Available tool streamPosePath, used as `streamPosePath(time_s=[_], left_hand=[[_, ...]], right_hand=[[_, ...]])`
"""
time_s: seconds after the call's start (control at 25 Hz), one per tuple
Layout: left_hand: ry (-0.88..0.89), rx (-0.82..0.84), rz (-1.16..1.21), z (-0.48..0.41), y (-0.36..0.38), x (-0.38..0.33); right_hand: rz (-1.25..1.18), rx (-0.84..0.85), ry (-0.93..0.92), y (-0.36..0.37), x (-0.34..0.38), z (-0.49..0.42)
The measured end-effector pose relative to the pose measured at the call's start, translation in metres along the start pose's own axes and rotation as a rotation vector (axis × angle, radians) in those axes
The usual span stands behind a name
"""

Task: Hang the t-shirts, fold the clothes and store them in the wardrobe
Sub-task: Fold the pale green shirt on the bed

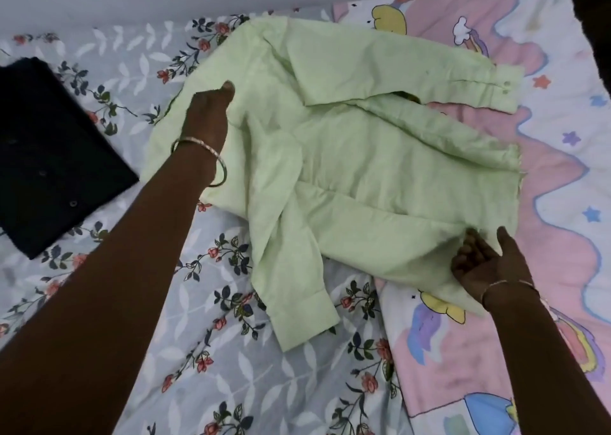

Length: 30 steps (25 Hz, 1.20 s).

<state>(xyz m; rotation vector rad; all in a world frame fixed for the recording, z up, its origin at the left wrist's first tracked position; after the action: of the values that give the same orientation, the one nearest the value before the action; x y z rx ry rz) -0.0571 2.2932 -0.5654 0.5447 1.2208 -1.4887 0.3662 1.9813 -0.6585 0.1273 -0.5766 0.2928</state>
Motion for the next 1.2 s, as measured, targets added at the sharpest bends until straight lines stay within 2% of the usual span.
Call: streamPosePath(time_s=[0.08, 0.2, 0.24, 0.32, 0.44, 0.6, 0.72, 0.88, 0.96, 1.12, 1.2], left_hand=[[0.206, -0.252, -0.276, -0.006, -0.038, 0.016], [0.151, -0.473, -0.434, -0.007, -0.096, 0.073], [0.121, -0.479, -0.468, -0.015, -0.111, 0.094], [0.132, -0.345, -0.466, -0.037, -0.123, 0.123], [0.109, -0.139, -0.295, -0.050, -0.117, 0.134], [-0.002, -0.121, -0.131, -0.062, -0.116, 0.142], [-0.124, -0.035, -0.081, -0.067, -0.116, 0.162], [0.040, -0.182, -0.056, -0.074, -0.140, 0.154], [0.073, -0.244, -0.057, -0.072, -0.145, 0.154], [0.309, -0.535, -0.380, -0.031, -0.155, 0.135], [0.433, -0.596, -0.471, 0.005, -0.142, 0.115]], right_hand=[[0.089, -0.084, -0.084, 0.004, -0.007, 0.005], [0.328, -0.144, -0.346, 0.006, -0.022, 0.032], [0.418, -0.113, -0.435, 0.011, -0.031, 0.045], [0.579, -0.022, -0.556, 0.028, -0.055, 0.069], [0.743, 0.136, -0.564, 0.063, -0.106, 0.092], [0.950, 0.302, -0.685, 0.131, -0.148, 0.117], [1.102, 0.307, -0.838, 0.183, -0.154, 0.118], [1.345, 0.213, -0.959, 0.220, -0.161, 0.089], [1.310, 0.183, -0.983, 0.223, -0.152, 0.082], [1.030, 0.172, -0.896, 0.199, -0.131, 0.088], [0.990, 0.120, -0.908, 0.171, -0.123, 0.092]])
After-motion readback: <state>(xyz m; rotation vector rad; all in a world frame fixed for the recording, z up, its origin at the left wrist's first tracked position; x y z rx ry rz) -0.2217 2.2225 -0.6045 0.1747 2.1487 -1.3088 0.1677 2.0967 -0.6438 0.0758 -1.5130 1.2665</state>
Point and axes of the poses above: each hand's wrist, its own z-axis away from the middle knuckle, its own y-axis out of the palm, x = y × z, the point moved 10 cm from there along -z, towards the middle knuckle, and after that the axes turned 8 degrees about -x, right-handed, at the moved point
